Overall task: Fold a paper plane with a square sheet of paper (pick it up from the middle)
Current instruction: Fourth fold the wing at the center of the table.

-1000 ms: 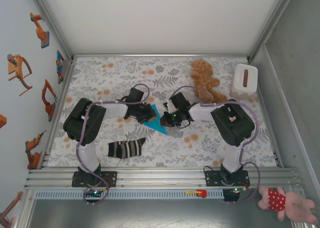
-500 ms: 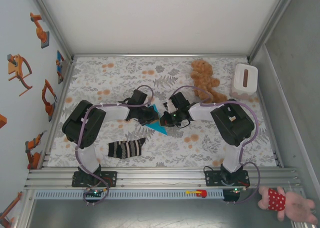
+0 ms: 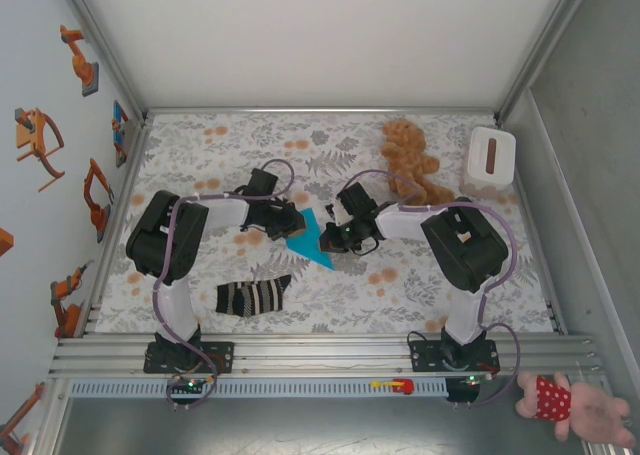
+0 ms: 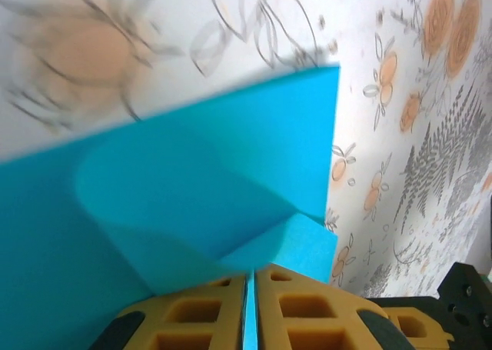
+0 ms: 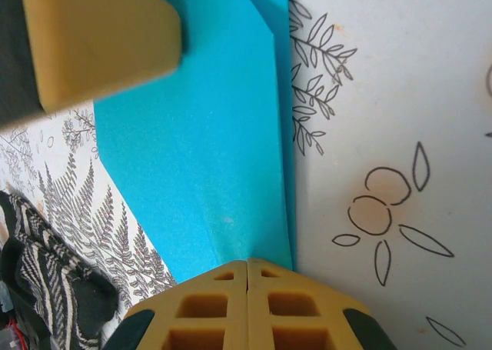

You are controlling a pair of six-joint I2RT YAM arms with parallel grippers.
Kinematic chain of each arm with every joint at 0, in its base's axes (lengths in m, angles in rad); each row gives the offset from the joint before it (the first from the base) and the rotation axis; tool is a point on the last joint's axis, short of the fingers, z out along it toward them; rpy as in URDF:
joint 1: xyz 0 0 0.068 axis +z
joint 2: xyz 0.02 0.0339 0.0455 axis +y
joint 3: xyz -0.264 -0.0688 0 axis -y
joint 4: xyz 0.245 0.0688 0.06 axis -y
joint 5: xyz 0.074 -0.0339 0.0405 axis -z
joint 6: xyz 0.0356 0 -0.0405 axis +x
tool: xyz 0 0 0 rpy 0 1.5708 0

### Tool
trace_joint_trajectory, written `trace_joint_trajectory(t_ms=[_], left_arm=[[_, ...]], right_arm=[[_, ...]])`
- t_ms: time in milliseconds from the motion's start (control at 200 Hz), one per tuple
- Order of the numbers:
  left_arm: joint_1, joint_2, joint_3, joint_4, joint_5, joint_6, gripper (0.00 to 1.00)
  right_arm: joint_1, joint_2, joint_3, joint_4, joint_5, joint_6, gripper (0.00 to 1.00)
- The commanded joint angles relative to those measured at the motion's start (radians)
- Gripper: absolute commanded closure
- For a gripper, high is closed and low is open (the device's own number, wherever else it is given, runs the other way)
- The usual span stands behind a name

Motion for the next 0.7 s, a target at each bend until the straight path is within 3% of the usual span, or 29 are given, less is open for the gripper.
trace_joint_trajectory(t_ms=[0, 386, 526, 696], left_arm=[[0.084, 0.062, 0.029, -0.086, -0.126, 0.088, 0.87], [0.209, 0.117, 0.182, -0.229, -0.202, 0.156, 0.87], [0.198, 0.013, 0.169, -0.21, -0.156, 0.136, 0.87], [0.121, -0.13, 0.064, -0.099, -0.093, 0.053, 0.86]], right_arm=[[-0.001, 0.088, -0.056, -0.219, 0.191, -0.023, 1.0], [-0.001, 0.072, -0.055, -0.204, 0.199, -0.008, 1.0], [-0.001, 0.061, -0.046, -0.175, 0.184, 0.016, 1.0], [-0.001, 0.055, -0.033, -0.136, 0.165, 0.053, 1.0]])
